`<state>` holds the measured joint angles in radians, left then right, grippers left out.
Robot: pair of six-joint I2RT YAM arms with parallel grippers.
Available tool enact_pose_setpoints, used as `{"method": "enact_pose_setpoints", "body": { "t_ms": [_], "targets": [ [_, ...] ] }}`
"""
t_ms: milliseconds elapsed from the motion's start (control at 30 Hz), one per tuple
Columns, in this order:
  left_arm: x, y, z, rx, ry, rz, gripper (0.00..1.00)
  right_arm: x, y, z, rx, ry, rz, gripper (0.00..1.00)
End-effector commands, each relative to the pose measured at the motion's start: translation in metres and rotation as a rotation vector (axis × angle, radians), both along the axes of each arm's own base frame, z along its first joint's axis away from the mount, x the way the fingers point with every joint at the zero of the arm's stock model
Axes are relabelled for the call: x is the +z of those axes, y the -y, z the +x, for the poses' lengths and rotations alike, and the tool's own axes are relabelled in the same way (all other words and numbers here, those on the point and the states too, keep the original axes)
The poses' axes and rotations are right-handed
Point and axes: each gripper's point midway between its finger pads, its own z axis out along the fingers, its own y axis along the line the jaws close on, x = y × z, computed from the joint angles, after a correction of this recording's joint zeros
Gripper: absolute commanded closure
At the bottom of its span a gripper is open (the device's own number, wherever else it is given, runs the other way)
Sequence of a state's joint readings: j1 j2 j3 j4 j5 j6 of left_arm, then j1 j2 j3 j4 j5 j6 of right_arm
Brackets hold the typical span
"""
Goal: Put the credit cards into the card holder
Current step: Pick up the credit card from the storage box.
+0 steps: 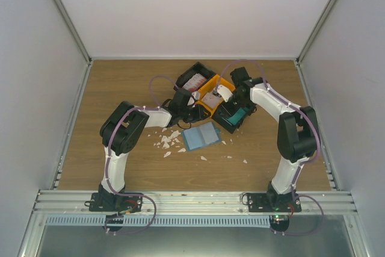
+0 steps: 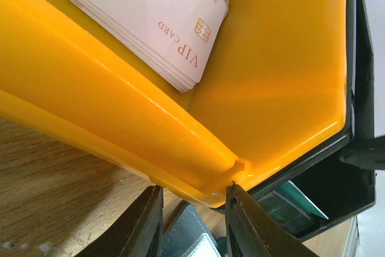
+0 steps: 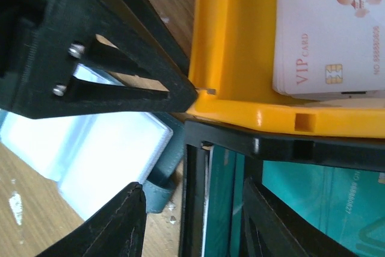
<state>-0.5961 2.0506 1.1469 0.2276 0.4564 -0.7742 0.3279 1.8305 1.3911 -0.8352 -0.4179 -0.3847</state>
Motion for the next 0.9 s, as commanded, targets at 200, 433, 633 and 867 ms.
{"method": "enact_pose_setpoints", "body": {
  "t_ms": [200,433,633,867],
  "targets": [
    [0.008,0.005,0.008,0.0,0.053,-0.018,0.68,-0.036,0.01,-0.005,0.015,-0.045,-0.101,0.53],
    [0.009,0.005,0.009,0.001,0.054,-0.016,0.68,-0.042,0.002,-0.011,0.048,-0.091,-0.074,0.64],
    [0.013,0.005,0.01,0.001,0.066,-0.014,0.68,-0.034,0.003,-0.007,0.033,-0.065,-0.072,0.83],
    [0.02,0.002,0.012,0.007,0.092,-0.01,0.67,-0.015,0.005,-0.002,0.008,-0.006,-0.072,0.99]
  ]
}}
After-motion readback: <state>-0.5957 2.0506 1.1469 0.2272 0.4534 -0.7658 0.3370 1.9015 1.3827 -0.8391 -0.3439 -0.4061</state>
